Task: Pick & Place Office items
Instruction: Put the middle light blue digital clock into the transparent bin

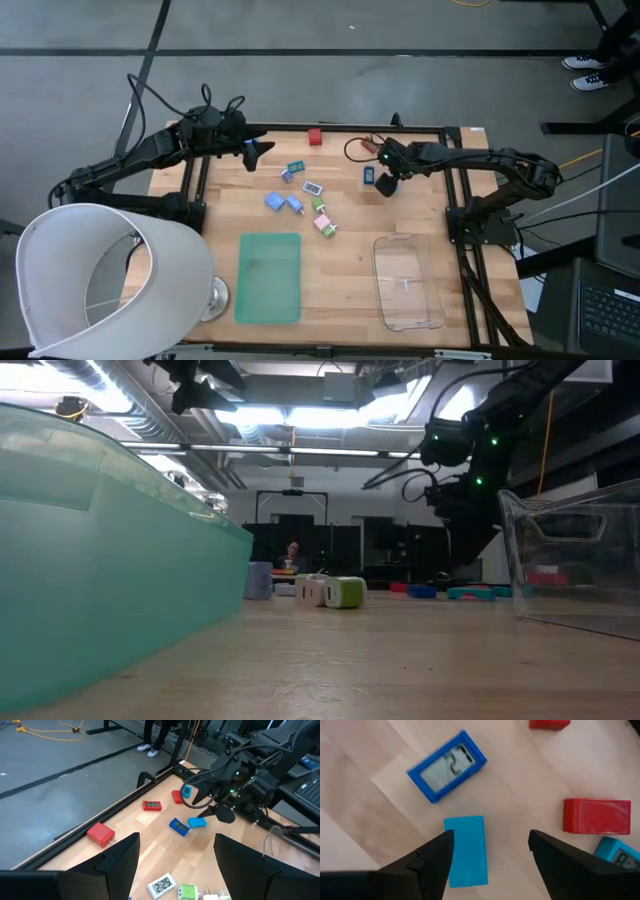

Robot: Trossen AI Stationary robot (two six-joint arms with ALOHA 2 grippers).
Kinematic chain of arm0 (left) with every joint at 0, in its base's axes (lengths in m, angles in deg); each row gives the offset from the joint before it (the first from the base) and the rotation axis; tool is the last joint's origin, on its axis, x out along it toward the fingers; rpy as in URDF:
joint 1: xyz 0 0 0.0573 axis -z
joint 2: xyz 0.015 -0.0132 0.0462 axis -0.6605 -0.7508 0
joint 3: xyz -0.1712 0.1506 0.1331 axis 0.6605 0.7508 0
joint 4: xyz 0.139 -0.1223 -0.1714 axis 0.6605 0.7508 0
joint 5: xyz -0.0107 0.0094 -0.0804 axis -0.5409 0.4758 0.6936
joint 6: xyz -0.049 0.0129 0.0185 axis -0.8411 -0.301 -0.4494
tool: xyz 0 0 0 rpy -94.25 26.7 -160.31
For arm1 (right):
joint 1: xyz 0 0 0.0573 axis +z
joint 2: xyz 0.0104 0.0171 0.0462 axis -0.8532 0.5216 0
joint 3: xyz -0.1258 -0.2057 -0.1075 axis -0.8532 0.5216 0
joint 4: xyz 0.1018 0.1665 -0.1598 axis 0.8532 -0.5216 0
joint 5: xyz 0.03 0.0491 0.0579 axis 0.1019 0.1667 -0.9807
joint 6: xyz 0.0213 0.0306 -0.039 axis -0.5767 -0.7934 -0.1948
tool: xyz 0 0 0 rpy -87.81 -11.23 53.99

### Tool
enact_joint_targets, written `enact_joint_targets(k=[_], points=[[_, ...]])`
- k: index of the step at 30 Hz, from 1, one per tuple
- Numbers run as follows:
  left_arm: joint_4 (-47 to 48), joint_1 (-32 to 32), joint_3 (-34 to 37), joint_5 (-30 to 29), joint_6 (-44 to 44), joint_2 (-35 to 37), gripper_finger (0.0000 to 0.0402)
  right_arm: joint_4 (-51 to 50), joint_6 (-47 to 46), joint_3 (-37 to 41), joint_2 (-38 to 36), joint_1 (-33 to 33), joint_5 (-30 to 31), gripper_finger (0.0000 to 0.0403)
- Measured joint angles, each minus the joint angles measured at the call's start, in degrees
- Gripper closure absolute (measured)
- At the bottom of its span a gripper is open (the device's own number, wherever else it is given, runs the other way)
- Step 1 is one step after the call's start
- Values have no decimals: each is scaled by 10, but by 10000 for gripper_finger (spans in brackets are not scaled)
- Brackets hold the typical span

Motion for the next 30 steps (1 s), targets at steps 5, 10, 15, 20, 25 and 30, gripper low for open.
enact_joint_targets(k=[5, 10, 15, 20, 25, 30], points=[[-6, 0, 0, -2, -1, 0, 151, -5, 4, -39, 0, 0, -2, 140], [-50, 0, 0, -27, 7, 0, 151, -5, 7, -61, 0, -1, -19, 140], [-71, 0, 0, -30, 8, 0, 151, -17, 44, -45, 11, -3, -26, 140], [-69, 0, 0, -29, 3, 0, 151, -20, 71, -20, 42, 1, -53, 140], [-69, 0, 0, -28, -1, 0, 151, -21, 95, -10, 67, 4, -49, 140], [-69, 0, 0, -26, -6, 0, 151, -15, 109, -10, 85, 4, -51, 140]])
